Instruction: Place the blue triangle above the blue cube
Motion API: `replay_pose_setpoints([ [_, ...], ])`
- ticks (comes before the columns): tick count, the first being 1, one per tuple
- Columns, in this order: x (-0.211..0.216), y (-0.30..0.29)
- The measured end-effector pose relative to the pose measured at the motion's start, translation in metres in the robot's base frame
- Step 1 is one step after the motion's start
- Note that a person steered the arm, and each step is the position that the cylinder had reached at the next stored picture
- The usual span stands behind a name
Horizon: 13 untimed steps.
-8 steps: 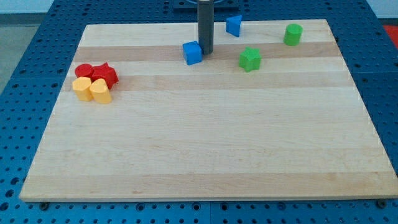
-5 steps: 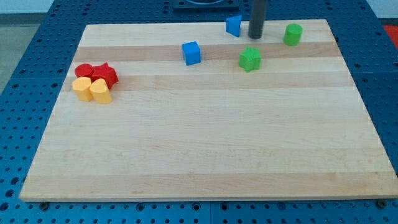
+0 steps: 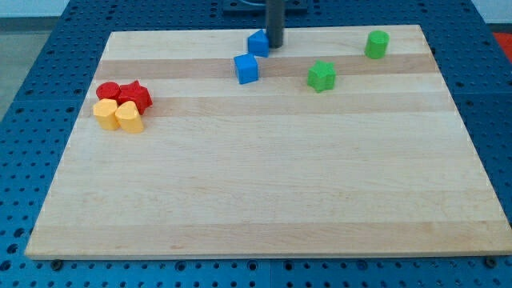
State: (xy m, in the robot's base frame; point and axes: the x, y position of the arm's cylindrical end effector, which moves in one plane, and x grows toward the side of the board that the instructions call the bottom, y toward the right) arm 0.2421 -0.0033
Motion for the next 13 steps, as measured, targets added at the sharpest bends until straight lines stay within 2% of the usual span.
replay_pose_setpoints([
  [3,0.002,-0.018],
  [5,-0.037,-0.034],
  [6,-0.026,-0.061],
  [11,0.015,-0.066],
  [12,0.008,-0.066],
  [13,-0.020,-0.059],
])
